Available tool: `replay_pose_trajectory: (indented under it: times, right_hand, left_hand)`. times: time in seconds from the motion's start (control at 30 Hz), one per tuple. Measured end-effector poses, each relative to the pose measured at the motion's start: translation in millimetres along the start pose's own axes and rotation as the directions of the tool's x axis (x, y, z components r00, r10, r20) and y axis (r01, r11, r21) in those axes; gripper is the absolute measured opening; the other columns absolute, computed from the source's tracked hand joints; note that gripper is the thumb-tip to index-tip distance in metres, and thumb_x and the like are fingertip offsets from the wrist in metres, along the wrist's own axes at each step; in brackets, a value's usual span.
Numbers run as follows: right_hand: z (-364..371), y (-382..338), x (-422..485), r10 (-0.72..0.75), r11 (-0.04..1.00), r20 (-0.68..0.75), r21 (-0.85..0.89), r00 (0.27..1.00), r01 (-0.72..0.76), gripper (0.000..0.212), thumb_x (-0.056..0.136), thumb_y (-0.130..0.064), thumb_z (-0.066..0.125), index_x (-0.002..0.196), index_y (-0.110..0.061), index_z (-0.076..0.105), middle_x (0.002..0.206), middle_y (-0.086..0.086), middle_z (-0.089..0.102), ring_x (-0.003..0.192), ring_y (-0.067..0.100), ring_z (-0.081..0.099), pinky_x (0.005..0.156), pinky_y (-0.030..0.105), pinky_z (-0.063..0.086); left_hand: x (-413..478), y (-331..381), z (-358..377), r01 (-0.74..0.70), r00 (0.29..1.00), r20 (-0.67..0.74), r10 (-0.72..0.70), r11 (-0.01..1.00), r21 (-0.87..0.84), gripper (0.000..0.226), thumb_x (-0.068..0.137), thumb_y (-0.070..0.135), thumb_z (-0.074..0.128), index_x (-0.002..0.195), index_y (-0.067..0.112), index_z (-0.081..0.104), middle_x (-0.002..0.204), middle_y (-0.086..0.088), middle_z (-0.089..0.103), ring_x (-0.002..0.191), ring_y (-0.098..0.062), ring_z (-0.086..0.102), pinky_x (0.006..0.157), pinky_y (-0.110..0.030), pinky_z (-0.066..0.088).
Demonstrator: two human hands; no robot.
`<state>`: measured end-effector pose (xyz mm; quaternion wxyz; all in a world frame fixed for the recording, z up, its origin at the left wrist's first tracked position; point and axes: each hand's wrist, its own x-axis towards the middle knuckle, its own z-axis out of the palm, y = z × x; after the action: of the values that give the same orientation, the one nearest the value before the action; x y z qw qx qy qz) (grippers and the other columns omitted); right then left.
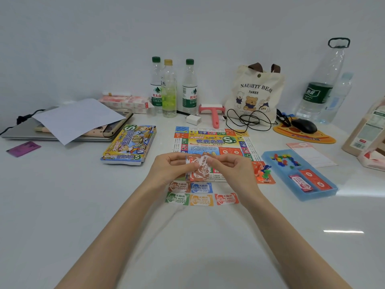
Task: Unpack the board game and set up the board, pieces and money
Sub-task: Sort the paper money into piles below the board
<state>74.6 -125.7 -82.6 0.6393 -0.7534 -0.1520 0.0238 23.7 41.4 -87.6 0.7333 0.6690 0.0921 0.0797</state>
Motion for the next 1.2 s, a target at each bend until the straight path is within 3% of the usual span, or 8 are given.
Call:
replay_pose_trajectory:
  times: [0.3,0.53,0.63,0.73,0.87,0.93,1.07,1.2]
  right_hand:
    - [2,-7,-6,0.045,0.996,0.044,0.076,0.998,-0.048,0.014,0.095,-0.023,0.058,0.093,-0.022,0.072,0.068,-0.018,0.069,0.055,-0.013,0.057,0.050,0.003,0.039]
    - [-7,-3,-1,-0.018,0.994,-0.084,-0.107,0.996,0.009,0.007,0.088,-0.023,0.068,0.095,-0.025,0.066,0.081,-0.005,0.069,0.071,0.007,0.060,0.064,0.022,0.047]
    - [-9,-7,-3,-0.013,0.984,-0.018,-0.180,1.000,0.010,0.020,0.085,-0.015,0.070,0.098,-0.023,0.056,0.078,0.003,0.072,0.064,0.013,0.062,0.065,0.032,0.051]
    - [-5,-11,-6,-0.040,0.959,0.092,-0.276,0.995,0.065,0.042,0.086,-0.011,0.067,0.115,-0.035,0.050,0.069,0.000,0.072,0.065,0.009,0.068,0.070,0.031,0.053]
    - [4,-14,-3,-0.035,0.951,0.148,-0.298,0.988,0.078,0.023,0.094,-0.011,0.053,0.100,-0.027,0.068,0.086,-0.015,0.071,0.062,0.008,0.069,0.071,0.045,0.054]
    - [9,-15,-1,-0.004,0.945,0.162,-0.323,0.987,0.057,0.018,0.095,-0.015,0.054,0.095,-0.025,0.068,0.087,-0.018,0.068,0.063,0.007,0.067,0.066,0.042,0.052]
    - [17,-18,3,0.076,0.913,0.224,-0.408,0.972,0.023,0.008,0.091,-0.025,0.062,0.094,-0.020,0.068,0.070,-0.010,0.068,0.063,0.002,0.061,0.059,0.016,0.041]
    - [26,-15,3,0.070,0.929,0.220,-0.370,0.973,0.017,0.006,0.084,-0.024,0.071,0.078,-0.021,0.072,0.073,-0.001,0.074,0.074,0.007,0.069,0.074,0.020,0.050]
  left_hand:
    - [2,1,-2,0.010,1.000,-0.015,-0.010,1.000,0.002,0.026,0.074,0.004,0.078,0.098,0.012,0.072,0.090,-0.009,0.075,0.078,-0.022,0.073,0.065,-0.026,0.059]
    - [8,-2,-12,0.004,0.979,-0.202,-0.012,0.999,-0.039,0.023,0.074,0.003,0.078,0.093,0.012,0.071,0.083,-0.003,0.076,0.072,-0.015,0.073,0.064,-0.025,0.059]
    - [9,1,-18,-0.006,0.975,-0.224,-0.016,0.995,-0.096,0.020,0.075,0.002,0.076,0.090,0.014,0.069,0.079,0.000,0.076,0.069,-0.012,0.072,0.058,-0.020,0.057]
    - [11,1,-24,-0.003,0.969,-0.247,-0.017,0.997,-0.080,0.022,0.076,0.004,0.076,0.094,0.014,0.069,0.083,-0.001,0.075,0.072,-0.012,0.072,0.058,-0.019,0.056]
    - [14,-1,-33,-0.019,0.956,-0.292,-0.006,0.996,-0.083,0.022,0.076,0.003,0.077,0.094,0.013,0.071,0.088,-0.005,0.075,0.073,-0.013,0.072,0.060,-0.019,0.056]
    - [14,0,-36,-0.031,0.952,-0.306,-0.002,0.994,-0.103,0.022,0.076,0.002,0.076,0.094,0.012,0.071,0.086,-0.004,0.075,0.071,-0.012,0.072,0.061,-0.020,0.057]
    - [15,1,-41,-0.043,0.943,-0.333,-0.006,0.989,-0.141,0.023,0.077,0.000,0.075,0.098,0.010,0.070,0.087,-0.007,0.074,0.067,-0.010,0.071,0.060,-0.019,0.056]
    - [17,0,-43,-0.056,0.934,-0.357,-0.008,0.984,-0.170,0.023,0.078,0.001,0.075,0.098,0.010,0.069,0.093,-0.009,0.074,0.068,-0.011,0.071,0.060,-0.018,0.056]
